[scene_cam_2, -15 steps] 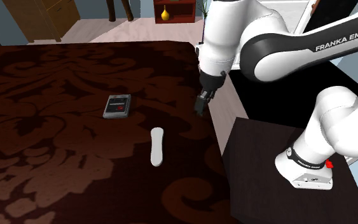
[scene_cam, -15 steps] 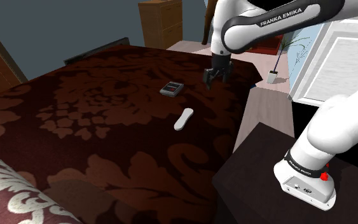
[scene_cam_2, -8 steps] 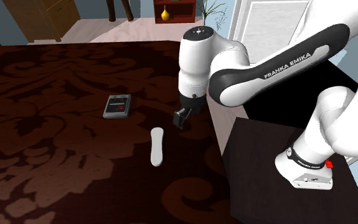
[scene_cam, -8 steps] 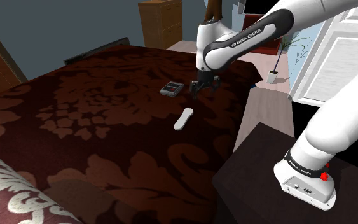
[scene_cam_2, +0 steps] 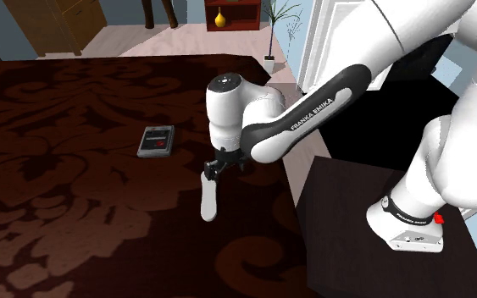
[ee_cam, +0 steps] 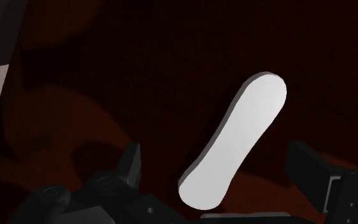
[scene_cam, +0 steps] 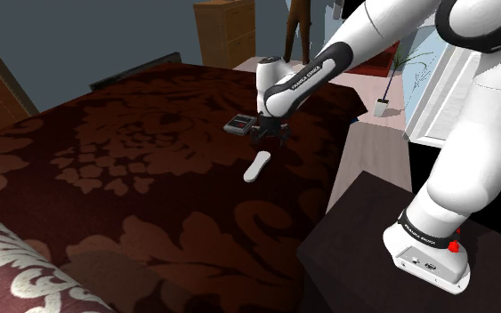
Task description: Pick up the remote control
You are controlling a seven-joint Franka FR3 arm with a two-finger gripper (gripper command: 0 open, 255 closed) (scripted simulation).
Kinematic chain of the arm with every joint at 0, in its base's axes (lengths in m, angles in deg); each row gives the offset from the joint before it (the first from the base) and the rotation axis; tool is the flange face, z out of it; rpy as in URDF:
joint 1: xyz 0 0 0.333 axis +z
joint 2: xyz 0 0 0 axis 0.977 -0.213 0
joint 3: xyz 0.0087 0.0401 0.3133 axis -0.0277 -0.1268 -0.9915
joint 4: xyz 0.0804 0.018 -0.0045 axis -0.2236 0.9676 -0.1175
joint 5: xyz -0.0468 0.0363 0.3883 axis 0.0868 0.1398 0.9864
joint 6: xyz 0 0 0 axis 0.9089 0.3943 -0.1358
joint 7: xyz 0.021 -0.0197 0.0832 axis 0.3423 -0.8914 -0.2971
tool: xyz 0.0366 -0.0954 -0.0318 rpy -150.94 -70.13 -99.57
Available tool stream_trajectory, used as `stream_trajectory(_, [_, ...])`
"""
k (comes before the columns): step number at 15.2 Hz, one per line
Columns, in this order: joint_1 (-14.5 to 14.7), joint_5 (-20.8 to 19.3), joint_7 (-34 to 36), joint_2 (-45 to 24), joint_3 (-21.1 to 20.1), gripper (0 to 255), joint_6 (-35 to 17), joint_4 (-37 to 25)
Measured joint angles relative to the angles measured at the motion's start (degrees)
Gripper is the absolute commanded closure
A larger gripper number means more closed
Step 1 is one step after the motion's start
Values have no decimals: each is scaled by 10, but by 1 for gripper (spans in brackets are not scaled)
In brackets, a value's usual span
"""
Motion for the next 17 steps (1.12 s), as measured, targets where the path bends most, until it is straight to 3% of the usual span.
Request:
stream_trajectory(11, [26, -9, 188, -244, 51, 0, -45, -188])
stream_trajectory(17, [31, -11, 204, -292, 59, 0, -72, -209])
